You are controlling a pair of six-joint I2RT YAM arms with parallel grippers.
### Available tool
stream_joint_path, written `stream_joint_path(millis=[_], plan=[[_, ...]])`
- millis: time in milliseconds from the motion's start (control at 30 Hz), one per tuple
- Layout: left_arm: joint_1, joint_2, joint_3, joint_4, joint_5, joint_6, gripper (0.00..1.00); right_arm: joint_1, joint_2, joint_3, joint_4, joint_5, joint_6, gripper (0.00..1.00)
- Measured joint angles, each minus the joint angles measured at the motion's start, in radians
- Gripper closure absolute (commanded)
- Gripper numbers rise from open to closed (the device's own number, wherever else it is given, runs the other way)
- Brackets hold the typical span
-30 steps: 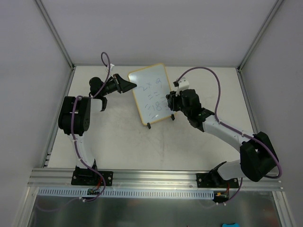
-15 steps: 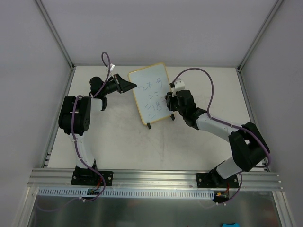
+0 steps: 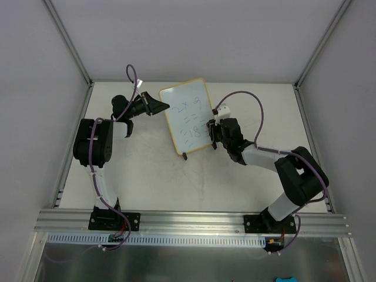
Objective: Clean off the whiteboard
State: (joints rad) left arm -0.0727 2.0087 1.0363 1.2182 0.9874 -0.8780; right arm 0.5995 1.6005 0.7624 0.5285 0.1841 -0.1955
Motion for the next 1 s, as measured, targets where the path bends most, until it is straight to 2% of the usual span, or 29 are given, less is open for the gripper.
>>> stream_joint_path(millis=[367,767,1000], plan=[[0.000,0.001,0.000,-0.002,-0.001,0.000,1.00,-0.048,0.064,0.001,0.077,-0.052,0.056,1.00],[0.002,0.001,0.000,-0.005,-0.004,0.000,1.00,-0.072,0.073,0.061,-0.019,-0.115,0.135,1.00],[0.002,0.001,0.000,-0.005,-0.003,0.000,1.00,-0.037,0.077,0.064,-0.018,-0.060,0.144,1.00]])
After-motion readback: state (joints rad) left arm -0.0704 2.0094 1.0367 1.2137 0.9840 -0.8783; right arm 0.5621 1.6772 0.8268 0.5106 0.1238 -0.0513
